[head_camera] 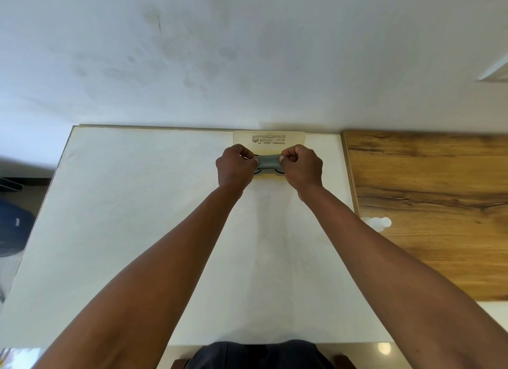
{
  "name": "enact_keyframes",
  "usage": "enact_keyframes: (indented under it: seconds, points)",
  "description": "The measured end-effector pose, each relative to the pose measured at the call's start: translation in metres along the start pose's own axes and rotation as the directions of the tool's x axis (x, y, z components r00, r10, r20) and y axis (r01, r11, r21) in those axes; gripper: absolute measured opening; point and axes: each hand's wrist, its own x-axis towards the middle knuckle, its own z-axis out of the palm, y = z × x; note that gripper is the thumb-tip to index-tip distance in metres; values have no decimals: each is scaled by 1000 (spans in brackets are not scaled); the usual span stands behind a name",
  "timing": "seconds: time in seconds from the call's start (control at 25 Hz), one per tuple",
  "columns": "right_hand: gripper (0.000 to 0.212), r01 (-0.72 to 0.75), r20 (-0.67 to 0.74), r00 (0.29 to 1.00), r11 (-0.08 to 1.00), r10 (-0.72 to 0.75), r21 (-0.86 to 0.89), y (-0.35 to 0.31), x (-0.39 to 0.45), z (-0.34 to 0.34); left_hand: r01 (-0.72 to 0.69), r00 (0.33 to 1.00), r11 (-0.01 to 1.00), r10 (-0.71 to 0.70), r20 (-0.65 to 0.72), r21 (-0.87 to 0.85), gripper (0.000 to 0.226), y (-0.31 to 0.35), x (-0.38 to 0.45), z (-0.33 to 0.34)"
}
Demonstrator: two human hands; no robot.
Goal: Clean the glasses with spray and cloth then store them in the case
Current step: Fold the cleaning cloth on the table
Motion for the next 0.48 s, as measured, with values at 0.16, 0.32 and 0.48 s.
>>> enact_keyframes:
  seconds: [0.16,0.32,0.48]
  points:
    - [13,-2,-11,1000,999,2,38,1,1,-1,7,1000,1000,-7,-2,-23,16,-2,0,0]
    - [18,89,-142,985,994,-97,-61,-4,13,-7,34,999,997,-35,-15,-65,8,-3,-2,-1]
    - [38,82,-80,992,973,-102,-215,-14,33,-14,29,999,994,-30,-13,-109,6,-4,-3,-4]
